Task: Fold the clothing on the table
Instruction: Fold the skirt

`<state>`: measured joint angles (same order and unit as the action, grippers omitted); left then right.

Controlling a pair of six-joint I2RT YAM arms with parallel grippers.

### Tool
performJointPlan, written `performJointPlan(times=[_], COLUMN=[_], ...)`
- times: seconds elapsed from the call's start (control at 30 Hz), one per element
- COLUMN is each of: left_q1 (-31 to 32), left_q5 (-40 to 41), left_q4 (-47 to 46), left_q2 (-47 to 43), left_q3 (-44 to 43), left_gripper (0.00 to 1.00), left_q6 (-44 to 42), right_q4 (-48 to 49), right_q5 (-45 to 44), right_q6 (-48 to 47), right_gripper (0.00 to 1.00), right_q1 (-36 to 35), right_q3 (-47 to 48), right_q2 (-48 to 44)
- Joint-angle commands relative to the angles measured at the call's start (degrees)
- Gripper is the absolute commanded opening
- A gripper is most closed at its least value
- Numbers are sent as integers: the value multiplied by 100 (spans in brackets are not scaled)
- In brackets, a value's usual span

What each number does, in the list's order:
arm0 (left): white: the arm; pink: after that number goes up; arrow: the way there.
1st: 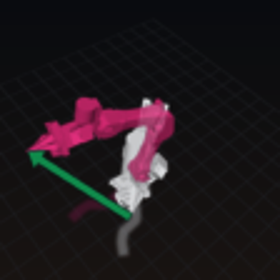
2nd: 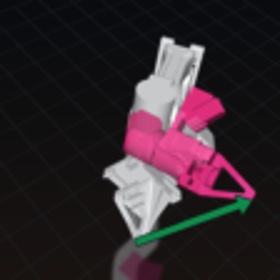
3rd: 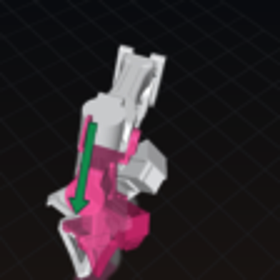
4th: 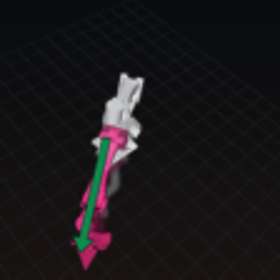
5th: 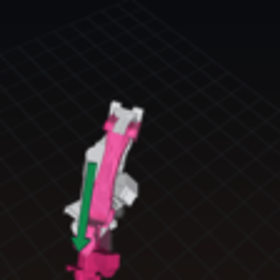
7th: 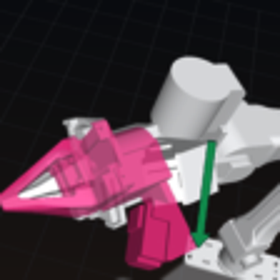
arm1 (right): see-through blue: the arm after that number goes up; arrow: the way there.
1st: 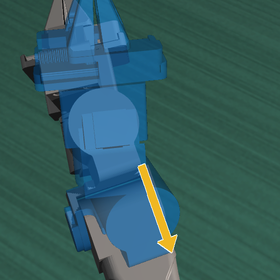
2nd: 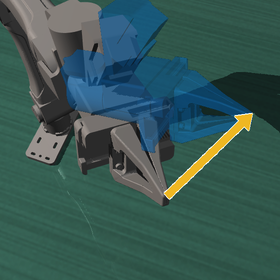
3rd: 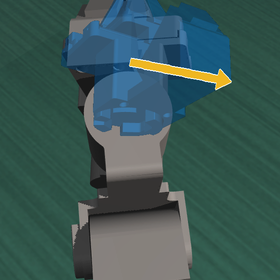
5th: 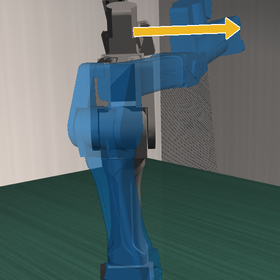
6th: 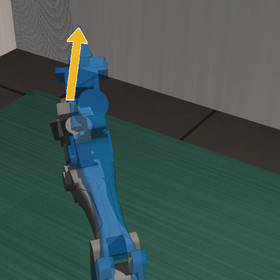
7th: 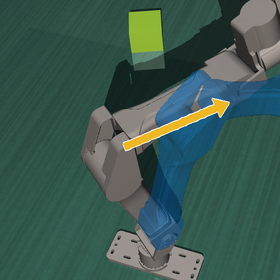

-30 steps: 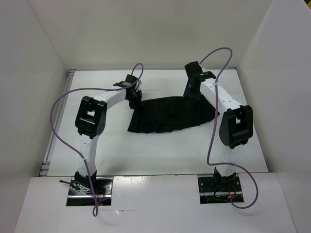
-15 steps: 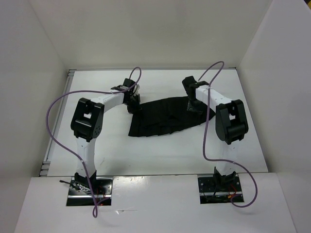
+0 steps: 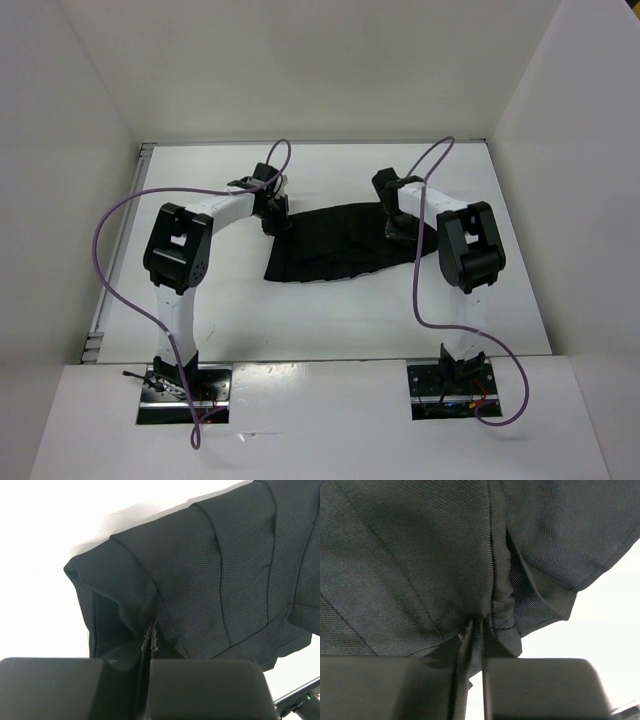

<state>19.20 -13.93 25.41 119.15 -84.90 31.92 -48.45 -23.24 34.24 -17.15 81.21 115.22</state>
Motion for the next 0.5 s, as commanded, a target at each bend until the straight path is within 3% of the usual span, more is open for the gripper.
performJointPlan(times=[0.0,0.47], left_q1=[-30,-258], left_q5=[-22,251], left_q4=[-10,-10], left_q2=[-261,-261], left_q3=[97,97], left_gripper=[0,0], left_q6=[51,-55], right_q4=[90,-411], right_q5=[-110,-479], right_q6=[101,92], right_gripper=[1,0], right_q1=[-43,493], right_q3=[-272,-579], right_q2=[106,-931])
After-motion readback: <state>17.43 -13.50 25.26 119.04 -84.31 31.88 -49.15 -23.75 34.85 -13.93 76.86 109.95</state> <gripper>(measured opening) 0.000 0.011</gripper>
